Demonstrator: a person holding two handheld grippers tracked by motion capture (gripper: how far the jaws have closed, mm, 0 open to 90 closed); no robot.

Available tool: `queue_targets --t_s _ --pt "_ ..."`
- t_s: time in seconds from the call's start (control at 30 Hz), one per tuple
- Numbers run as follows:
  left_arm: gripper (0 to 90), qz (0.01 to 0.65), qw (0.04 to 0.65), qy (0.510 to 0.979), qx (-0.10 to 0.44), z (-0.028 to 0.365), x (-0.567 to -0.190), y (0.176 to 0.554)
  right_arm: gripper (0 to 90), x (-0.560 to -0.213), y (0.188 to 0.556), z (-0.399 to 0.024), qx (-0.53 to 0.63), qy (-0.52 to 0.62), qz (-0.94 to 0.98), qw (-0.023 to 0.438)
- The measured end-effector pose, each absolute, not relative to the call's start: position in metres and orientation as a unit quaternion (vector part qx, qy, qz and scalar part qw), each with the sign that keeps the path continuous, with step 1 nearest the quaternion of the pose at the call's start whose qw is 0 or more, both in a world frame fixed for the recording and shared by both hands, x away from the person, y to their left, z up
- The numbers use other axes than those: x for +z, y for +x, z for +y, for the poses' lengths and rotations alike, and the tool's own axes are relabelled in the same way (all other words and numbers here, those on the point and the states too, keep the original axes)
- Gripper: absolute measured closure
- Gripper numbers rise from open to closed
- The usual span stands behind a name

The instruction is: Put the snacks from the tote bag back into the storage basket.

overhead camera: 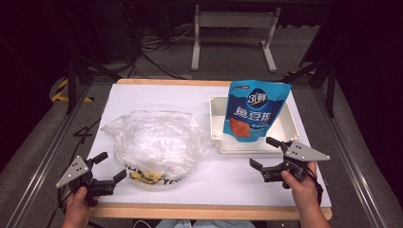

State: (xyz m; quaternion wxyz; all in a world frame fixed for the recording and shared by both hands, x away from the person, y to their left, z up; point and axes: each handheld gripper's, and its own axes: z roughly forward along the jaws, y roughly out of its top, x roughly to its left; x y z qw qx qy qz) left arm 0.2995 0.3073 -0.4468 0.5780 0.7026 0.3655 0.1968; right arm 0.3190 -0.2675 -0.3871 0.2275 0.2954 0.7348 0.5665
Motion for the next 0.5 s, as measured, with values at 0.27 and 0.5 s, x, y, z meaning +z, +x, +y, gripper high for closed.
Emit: queue_targets --t_s 0.27,0.5 --pt "0.2 0.368 0.58 0.697 0.205 0.309 -0.448 0.3 3.0 -0.406 0.324 -0.265 0.558 0.298 0.741 0.225" --pt "0.3 0.361 0.579 0.702 0.202 0.308 -0.449 0.301 3.0 -0.424 0.328 -0.259 0.551 0.297 0.752 0.209"
